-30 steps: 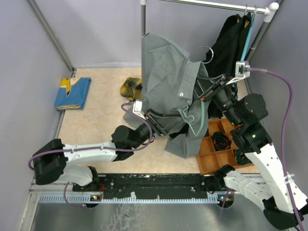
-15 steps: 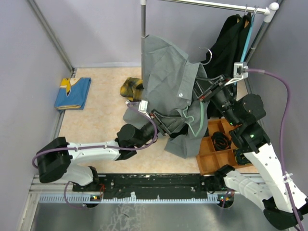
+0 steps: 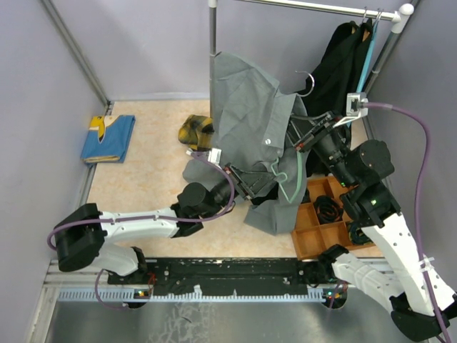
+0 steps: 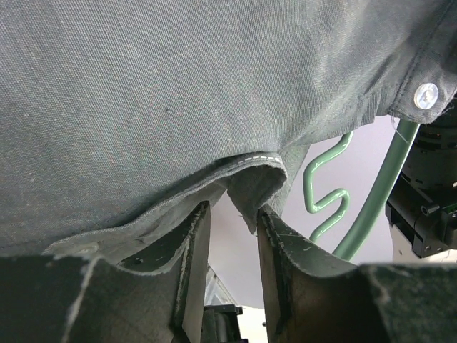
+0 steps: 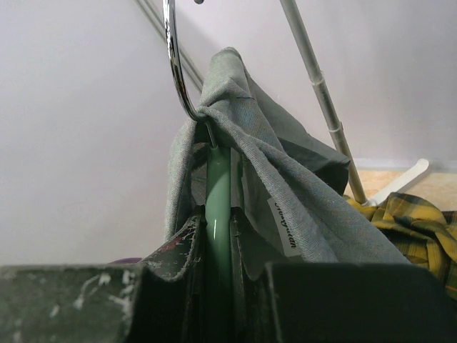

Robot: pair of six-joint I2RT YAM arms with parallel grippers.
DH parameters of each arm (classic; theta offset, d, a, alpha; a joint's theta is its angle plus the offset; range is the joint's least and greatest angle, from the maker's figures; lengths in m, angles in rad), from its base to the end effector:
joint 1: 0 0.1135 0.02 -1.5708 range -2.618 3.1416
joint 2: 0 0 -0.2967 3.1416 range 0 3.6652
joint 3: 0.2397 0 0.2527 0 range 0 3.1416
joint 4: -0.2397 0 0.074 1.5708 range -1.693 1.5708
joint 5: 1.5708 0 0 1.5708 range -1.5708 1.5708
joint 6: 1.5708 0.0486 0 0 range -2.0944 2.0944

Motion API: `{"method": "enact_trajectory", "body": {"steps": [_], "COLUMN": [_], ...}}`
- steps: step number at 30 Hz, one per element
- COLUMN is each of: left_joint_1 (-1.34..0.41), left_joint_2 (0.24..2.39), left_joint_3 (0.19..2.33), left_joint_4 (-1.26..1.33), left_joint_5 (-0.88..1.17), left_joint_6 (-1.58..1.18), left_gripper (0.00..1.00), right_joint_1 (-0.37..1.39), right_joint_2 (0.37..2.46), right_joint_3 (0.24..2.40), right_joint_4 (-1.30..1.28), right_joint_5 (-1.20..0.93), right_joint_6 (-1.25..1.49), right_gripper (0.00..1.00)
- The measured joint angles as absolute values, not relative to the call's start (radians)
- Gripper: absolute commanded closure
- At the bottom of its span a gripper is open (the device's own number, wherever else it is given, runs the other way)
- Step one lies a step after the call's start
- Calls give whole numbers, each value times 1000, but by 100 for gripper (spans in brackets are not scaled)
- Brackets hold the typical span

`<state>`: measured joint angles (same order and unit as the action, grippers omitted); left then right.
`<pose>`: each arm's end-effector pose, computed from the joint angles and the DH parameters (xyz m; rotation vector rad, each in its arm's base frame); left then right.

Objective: Place the shirt on the hanger
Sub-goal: Hang the shirt on the hanger.

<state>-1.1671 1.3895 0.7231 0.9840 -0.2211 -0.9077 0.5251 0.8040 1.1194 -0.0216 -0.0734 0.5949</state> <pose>0.1323 -0.2826 0.3387 -0.0325 1.4477 -1.6218 0.1246 0.0763 0.4958 -0.0195 1.3448 1.0032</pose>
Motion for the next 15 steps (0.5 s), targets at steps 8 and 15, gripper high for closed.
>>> {"method": "enact_trajectory", "body": {"steps": [8, 15], "left_joint_1": [-1167, -1168], "left_joint_2": [1396, 1397], "left_joint_3": [762, 779], "left_joint_4": [939, 909], "left_joint_5": [-224, -235], "left_joint_6": [-912, -898], "left_gripper": [52, 73], "right_joint_1": [525, 525], "right_joint_2": [798, 791], "right_joint_3": [1092, 1072], "right_joint_4": [-9, 4], "right_joint_5": [-73, -72], "right_joint_6": [597, 599], "right_gripper": [100, 100]}}
